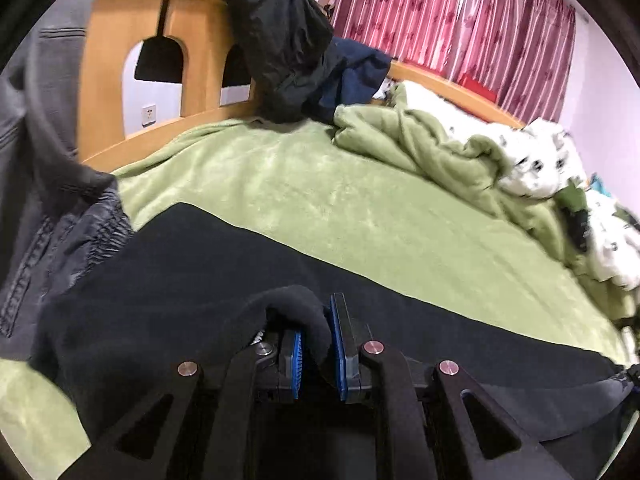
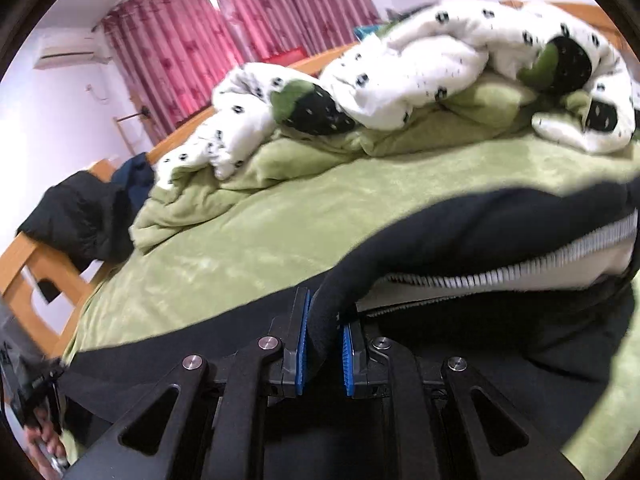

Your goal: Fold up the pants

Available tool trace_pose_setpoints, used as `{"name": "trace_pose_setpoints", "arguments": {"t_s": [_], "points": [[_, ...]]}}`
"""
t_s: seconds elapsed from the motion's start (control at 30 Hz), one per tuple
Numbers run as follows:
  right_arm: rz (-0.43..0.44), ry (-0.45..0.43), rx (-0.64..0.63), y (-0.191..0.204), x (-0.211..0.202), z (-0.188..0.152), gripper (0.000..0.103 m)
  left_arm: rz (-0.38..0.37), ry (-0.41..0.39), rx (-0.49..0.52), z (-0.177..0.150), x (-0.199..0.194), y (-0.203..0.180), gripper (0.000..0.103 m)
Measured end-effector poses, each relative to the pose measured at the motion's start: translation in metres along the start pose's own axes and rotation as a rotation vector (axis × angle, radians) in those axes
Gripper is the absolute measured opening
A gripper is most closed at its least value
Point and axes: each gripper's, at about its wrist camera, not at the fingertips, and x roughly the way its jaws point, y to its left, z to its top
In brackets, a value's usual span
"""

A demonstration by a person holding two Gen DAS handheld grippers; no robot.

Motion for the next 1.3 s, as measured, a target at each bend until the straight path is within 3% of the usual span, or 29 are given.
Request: {"name": "trace_pose_setpoints", "arguments": {"t_s": [0.07,0.1,0.13,0.2,0.33,0.53,0.7,0.8,0.87,0.9,0.97,1.0,1.13,1.23,1.3], "points": [[-0.007,0.012,0.035,-0.008,0.024,-0.008,0.018,0.010,0.029,0.007,-0.009,0.018,-0.006,0.032],[-0.004,0.013,0.052,-0.013,0.032,-0.015,0.026,0.009,0.034,0.002,-0.015,0.023,-0.006,0.054],[0.007,0.015,0.073,-0.019,0.038,-0.022,0.045,0.003,0.025,-0.004,-0.023,0.026,-0.006,0.069],[0.018,0.020,0.110,-0.027,0.042,-0.033,0.057,0.004,0.013,0.017,-0.032,0.024,-0.008,0.071],[0.033,0.014,0.111,-0.028,0.041,-0.030,0.062,-0.022,-0.029,0.109,-0.034,0.014,-0.024,0.077],[0.128,0.088,0.019,-0.013,0.034,-0.035,0.062,-0.238,-0.031,0.209,-0.044,-0.007,-0.040,0.077],[0.249,0.136,-0.257,0.029,0.014,-0.050,0.062,-0.449,0.094,0.254,-0.055,-0.013,-0.055,0.077],[0.253,0.197,-0.330,0.050,0.021,-0.062,0.061,-0.374,0.105,0.347,-0.067,-0.010,-0.073,0.077],[0.189,0.221,-0.373,0.061,0.032,-0.073,0.061,-0.298,0.111,0.389,-0.074,-0.004,-0.083,0.077],[0.143,0.223,-0.391,0.065,0.037,-0.076,0.061,-0.224,0.129,0.401,-0.076,0.004,-0.088,0.077],[0.040,0.212,-0.402,0.068,0.046,-0.079,0.052,-0.148,0.116,0.369,-0.073,0.012,-0.090,0.077],[0.017,0.201,-0.381,0.064,0.045,-0.077,0.042,-0.128,0.106,0.334,-0.070,0.014,-0.087,0.077],[-0.005,0.130,-0.205,0.035,0.036,-0.062,0.038,-0.156,0.061,0.168,-0.059,0.006,-0.058,0.077],[0.041,0.143,-0.097,0.016,0.038,-0.055,0.043,-0.192,0.005,0.009,-0.050,-0.003,-0.032,0.077],[0.077,0.157,-0.060,0.008,0.040,-0.053,0.045,-0.212,0.017,-0.069,-0.047,0.000,-0.016,0.078]]}}
